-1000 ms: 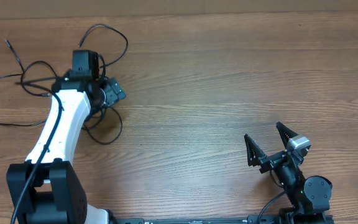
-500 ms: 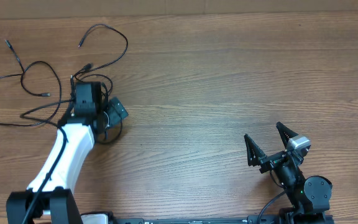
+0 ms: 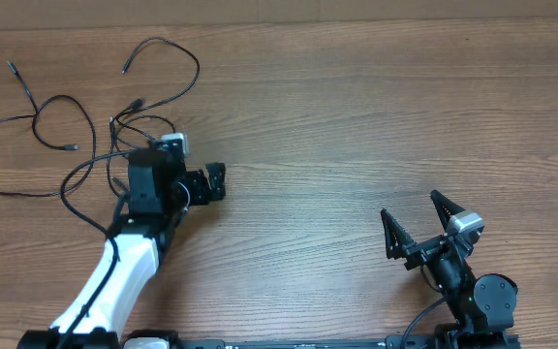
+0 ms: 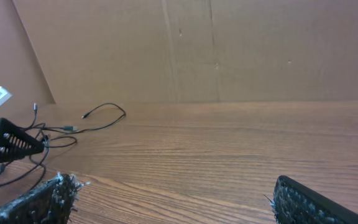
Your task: Untangle cables
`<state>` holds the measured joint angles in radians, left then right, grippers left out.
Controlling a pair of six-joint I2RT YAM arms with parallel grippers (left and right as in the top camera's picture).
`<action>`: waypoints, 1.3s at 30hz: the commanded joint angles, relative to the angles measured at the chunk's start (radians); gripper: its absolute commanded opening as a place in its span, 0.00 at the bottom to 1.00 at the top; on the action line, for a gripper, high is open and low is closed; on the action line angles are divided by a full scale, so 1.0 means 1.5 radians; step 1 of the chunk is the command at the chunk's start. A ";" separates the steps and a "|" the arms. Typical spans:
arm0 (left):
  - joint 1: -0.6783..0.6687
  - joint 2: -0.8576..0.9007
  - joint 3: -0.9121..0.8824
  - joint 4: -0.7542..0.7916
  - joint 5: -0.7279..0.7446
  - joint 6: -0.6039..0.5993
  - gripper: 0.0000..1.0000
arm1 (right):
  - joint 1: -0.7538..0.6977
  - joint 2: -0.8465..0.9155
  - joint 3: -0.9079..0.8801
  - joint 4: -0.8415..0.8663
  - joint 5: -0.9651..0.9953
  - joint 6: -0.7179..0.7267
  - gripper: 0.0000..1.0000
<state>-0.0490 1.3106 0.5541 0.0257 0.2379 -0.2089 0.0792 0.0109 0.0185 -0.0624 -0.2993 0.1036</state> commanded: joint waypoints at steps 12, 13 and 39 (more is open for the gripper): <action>-0.007 -0.116 -0.211 0.259 0.034 0.077 1.00 | 0.002 -0.005 -0.007 0.003 0.007 -0.003 1.00; -0.007 -0.121 -0.217 0.264 0.034 0.077 1.00 | 0.002 -0.005 -0.007 0.003 0.007 -0.003 1.00; -0.007 -0.258 -0.366 0.337 -0.009 0.078 1.00 | 0.002 -0.005 -0.007 0.003 0.007 -0.003 1.00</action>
<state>-0.0559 0.9470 0.0116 0.5480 0.2466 -0.1188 0.0792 0.0109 0.0185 -0.0624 -0.2989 0.1040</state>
